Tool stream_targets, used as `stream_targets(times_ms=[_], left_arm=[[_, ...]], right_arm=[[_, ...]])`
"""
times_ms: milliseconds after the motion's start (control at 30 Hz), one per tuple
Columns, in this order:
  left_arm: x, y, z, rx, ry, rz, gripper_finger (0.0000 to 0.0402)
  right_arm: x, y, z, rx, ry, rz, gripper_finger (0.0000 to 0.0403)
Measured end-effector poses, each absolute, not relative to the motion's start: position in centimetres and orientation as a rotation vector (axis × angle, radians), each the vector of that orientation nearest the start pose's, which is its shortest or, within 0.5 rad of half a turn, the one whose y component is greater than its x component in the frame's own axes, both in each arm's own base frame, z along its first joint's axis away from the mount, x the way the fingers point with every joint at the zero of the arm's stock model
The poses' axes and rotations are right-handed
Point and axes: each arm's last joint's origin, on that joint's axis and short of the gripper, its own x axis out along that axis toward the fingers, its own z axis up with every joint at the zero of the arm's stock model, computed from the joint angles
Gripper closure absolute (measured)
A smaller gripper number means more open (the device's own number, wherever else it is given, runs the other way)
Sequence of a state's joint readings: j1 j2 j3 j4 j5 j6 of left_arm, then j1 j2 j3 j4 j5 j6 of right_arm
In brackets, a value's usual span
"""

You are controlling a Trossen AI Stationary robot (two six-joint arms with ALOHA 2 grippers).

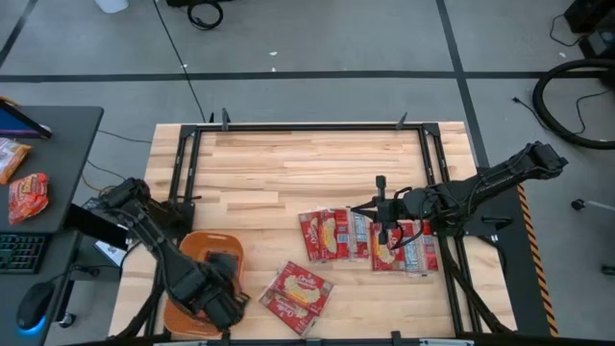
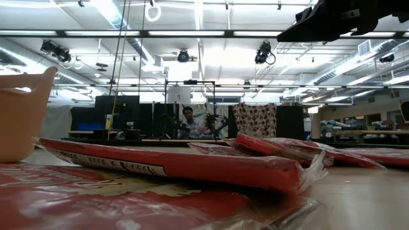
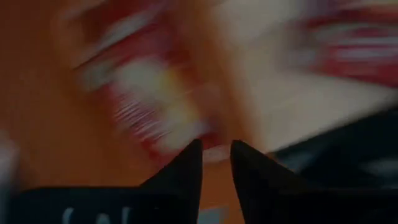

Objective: Sort popcorn bags into baskets
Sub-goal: Put the popcorn bag into the orange bin

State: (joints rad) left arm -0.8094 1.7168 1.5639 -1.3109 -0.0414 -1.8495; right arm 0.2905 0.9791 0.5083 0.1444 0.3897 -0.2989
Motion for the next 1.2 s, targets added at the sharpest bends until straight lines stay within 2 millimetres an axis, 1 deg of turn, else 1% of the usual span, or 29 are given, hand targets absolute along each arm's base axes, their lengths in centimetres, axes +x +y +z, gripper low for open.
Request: stream_targets(times_ms=[100, 167, 267, 400, 533, 633, 733, 867, 967, 1100, 1200], left_arm=[[24.2, -22.9, 28.9, -0.763, 1.183, 0.573, 0.0302], [25.3, -22.9, 28.4, -0.645, 1.121, 0.512, 0.0301], [26.5, -23.1, 27.0, -0.484, 1.131, 0.444, 0.0301], [28.0, -23.6, 24.4, -0.34, 1.179, 0.41, 0.0289], [29.9, -24.0, 22.3, -0.262, 1.18, 0.332, 0.0255], [31.3, -24.1, 21.5, -0.227, 1.148, 0.258, 0.0227], [32.2, -24.3, 20.7, -0.166, 1.131, 0.193, 0.0208], [32.9, -24.8, 19.2, -0.052, 1.13, 0.131, 0.0203], [32.9, -25.4, 18.2, 0.071, 1.11, 0.09, 0.0203], [32.6, -26.3, 17.3, 0.264, 1.076, 0.054, 0.0202], [32.1, -26.8, 17.0, 0.356, 1.083, 0.011, 0.0202]], right_arm=[[20.2, 5.0, 23.4, -0.391, 0.321, -0.031, 0.0391], [20.2, 5.0, 23.4, -0.381, 0.321, -0.014, 0.0391], [20.2, 5.0, 23.3, -0.359, 0.328, -0.009, 0.0391], [20.1, 5.0, 23.1, -0.34, 0.347, -0.01, 0.0391], [20.1, 5.0, 23.1, -0.314, 0.349, -0.015, 0.0391], [20.1, 5.0, 23.1, -0.298, 0.349, -0.016, 0.0391], [20.1, 5.0, 23.1, -0.288, 0.353, -0.015, 0.0391], [20.1, 5.2, 23.0, -0.289, 0.354, -0.005, 0.0391], [20.0, 5.4, 23.0, -0.291, 0.354, 0.002, 0.0391], [20.0, 5.5, 23.0, -0.293, 0.356, 0.006, 0.0391], [20.0, 5.5, 23.0, -0.293, 0.357, 0.006, 0.0391]])
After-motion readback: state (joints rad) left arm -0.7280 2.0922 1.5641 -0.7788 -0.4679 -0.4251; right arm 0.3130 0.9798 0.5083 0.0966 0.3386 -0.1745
